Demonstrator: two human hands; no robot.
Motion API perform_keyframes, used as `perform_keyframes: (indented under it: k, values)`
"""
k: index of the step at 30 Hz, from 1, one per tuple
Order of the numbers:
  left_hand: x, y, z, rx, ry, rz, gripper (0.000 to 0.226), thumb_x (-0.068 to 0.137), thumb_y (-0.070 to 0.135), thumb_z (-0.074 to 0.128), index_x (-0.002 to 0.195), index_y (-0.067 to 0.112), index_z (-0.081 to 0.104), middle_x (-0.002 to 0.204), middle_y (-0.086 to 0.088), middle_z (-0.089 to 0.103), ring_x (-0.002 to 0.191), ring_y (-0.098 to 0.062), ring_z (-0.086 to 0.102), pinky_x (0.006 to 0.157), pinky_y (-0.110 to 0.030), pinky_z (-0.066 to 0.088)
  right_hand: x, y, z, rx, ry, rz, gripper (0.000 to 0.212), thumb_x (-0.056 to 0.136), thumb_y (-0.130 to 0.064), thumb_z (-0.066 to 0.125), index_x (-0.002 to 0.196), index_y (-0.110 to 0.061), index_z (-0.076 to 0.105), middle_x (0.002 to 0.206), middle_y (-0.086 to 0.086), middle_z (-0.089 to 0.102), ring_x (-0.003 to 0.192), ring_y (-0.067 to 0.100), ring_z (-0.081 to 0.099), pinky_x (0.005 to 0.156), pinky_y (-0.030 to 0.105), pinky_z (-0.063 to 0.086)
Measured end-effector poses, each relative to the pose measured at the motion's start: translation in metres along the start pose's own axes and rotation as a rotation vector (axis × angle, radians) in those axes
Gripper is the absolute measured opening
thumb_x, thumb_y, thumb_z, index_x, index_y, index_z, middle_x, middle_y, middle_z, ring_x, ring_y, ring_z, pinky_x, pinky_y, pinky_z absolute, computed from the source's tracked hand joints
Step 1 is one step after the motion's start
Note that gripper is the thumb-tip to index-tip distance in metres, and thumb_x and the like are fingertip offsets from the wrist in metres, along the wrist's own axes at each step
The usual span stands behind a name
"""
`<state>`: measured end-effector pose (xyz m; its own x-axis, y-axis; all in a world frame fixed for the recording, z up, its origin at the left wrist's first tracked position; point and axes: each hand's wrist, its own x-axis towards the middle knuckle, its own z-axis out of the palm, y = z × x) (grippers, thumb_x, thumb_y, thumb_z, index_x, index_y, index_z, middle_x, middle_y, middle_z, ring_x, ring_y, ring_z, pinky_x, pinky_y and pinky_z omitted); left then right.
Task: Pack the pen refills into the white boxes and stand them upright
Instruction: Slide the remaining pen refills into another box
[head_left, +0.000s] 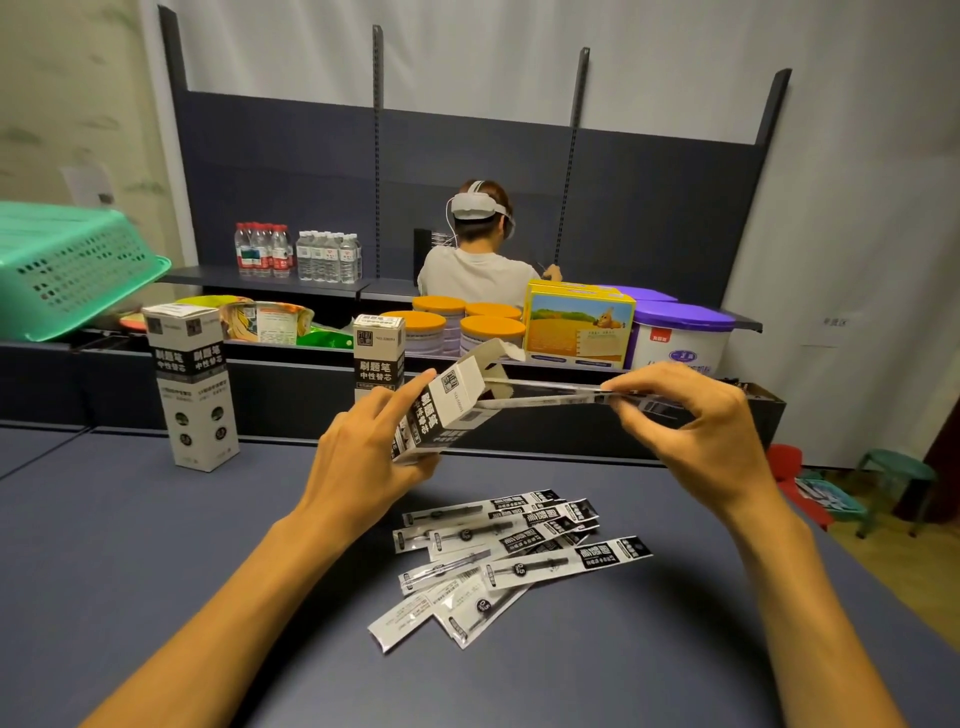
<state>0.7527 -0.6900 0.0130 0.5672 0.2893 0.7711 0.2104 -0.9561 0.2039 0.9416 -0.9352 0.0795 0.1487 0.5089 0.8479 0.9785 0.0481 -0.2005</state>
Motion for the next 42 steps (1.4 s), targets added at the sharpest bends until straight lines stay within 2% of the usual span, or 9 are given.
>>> perform_keyframes:
  k: [4, 11, 17, 20, 23, 27, 32, 38, 42]
  values:
    - [0.000, 0.001, 0.000, 0.016, 0.001, 0.013, 0.092, 0.070, 0.031, 0.082, 0.147, 0.032, 0.030, 0.110, -0.002, 0.058, 0.089, -0.019, 0.057, 0.070, -0.035, 0.052, 0.003, 0.003, 0.002, -0.025, -0.084, -0.005, 0.021, 0.085, -0.022, 0.066, 0.106, -0.027, 0.065, 0.101, -0.009, 0.066, 0.097, 0.007, 0.062, 0.085, 0.014, 0.050]
    - [0.000, 0.003, 0.002, 0.041, -0.016, 0.053, 0.092, 0.069, 0.032, 0.083, 0.147, 0.030, 0.033, 0.111, -0.003, 0.059, 0.087, -0.016, 0.056, 0.071, -0.030, 0.048, 0.014, -0.008, 0.018, -0.094, -0.182, -0.058, 0.025, 0.087, -0.030, 0.058, 0.106, -0.021, 0.072, 0.103, -0.004, 0.067, 0.094, 0.011, 0.062, 0.075, 0.034, 0.058]
    - [-0.001, 0.001, 0.002, 0.043, -0.027, 0.058, 0.094, 0.069, 0.033, 0.083, 0.147, 0.031, 0.031, 0.112, -0.003, 0.059, 0.087, -0.016, 0.056, 0.070, -0.029, 0.048, 0.014, -0.014, 0.033, -0.037, -0.187, -0.058, 0.031, 0.086, -0.023, 0.065, 0.117, -0.021, 0.066, 0.107, -0.007, 0.065, 0.093, 0.008, 0.063, 0.079, 0.027, 0.057]
    - [0.000, 0.001, 0.001, 0.037, -0.025, 0.060, 0.093, 0.069, 0.033, 0.083, 0.147, 0.031, 0.031, 0.112, -0.002, 0.059, 0.087, -0.015, 0.056, 0.070, -0.030, 0.050, 0.014, -0.011, 0.031, 0.060, -0.091, 0.011, 0.027, 0.085, -0.015, 0.071, 0.110, -0.022, 0.064, 0.101, -0.012, 0.064, 0.091, 0.004, 0.063, 0.081, 0.021, 0.055]
    - [0.000, 0.004, 0.002, 0.043, -0.030, 0.076, 0.094, 0.068, 0.033, 0.083, 0.147, 0.029, 0.033, 0.111, -0.002, 0.059, 0.087, -0.016, 0.056, 0.070, -0.031, 0.050, 0.013, -0.013, 0.039, 0.061, -0.116, 0.004, 0.019, 0.085, -0.010, 0.070, 0.102, -0.019, 0.067, 0.096, -0.010, 0.066, 0.087, 0.004, 0.064, 0.077, 0.019, 0.055]
    - [0.000, 0.004, 0.002, 0.066, -0.047, 0.088, 0.095, 0.067, 0.033, 0.084, 0.147, 0.028, 0.033, 0.109, -0.003, 0.059, 0.085, -0.016, 0.056, 0.070, -0.031, 0.049, 0.008, -0.017, 0.052, 0.037, -0.223, -0.025, 0.024, 0.087, -0.020, 0.067, 0.110, -0.021, 0.066, 0.104, -0.009, 0.067, 0.087, 0.003, 0.063, 0.076, 0.019, 0.055]
    - [0.000, 0.005, 0.000, 0.080, -0.021, 0.081, 0.094, 0.065, 0.032, 0.086, 0.145, 0.026, 0.037, 0.108, -0.004, 0.061, 0.081, -0.017, 0.055, 0.068, -0.029, 0.045, 0.010, -0.015, 0.047, 0.056, -0.078, -0.010, 0.027, 0.087, -0.026, 0.060, 0.113, -0.019, 0.065, 0.104, -0.013, 0.064, 0.085, 0.000, 0.062, 0.073, 0.019, 0.056]
    - [0.000, 0.008, 0.001, 0.095, -0.034, 0.098, 0.094, 0.065, 0.033, 0.086, 0.145, 0.025, 0.038, 0.107, -0.003, 0.060, 0.081, -0.015, 0.053, 0.070, -0.026, 0.041, 0.005, -0.020, 0.064, 0.016, -0.243, -0.050, 0.030, 0.091, -0.031, 0.055, 0.118, -0.023, 0.064, 0.112, -0.007, 0.068, 0.092, 0.006, 0.065, 0.074, 0.026, 0.058]
    - [0.000, 0.006, -0.001, 0.099, -0.022, 0.082, 0.092, 0.065, 0.033, 0.086, 0.145, 0.024, 0.039, 0.108, -0.003, 0.061, 0.082, -0.015, 0.053, 0.071, -0.026, 0.039, 0.006, -0.017, 0.057, 0.065, -0.107, -0.003, 0.026, 0.091, -0.025, 0.062, 0.116, -0.021, 0.064, 0.105, -0.010, 0.067, 0.083, 0.001, 0.062, 0.070, 0.024, 0.057]
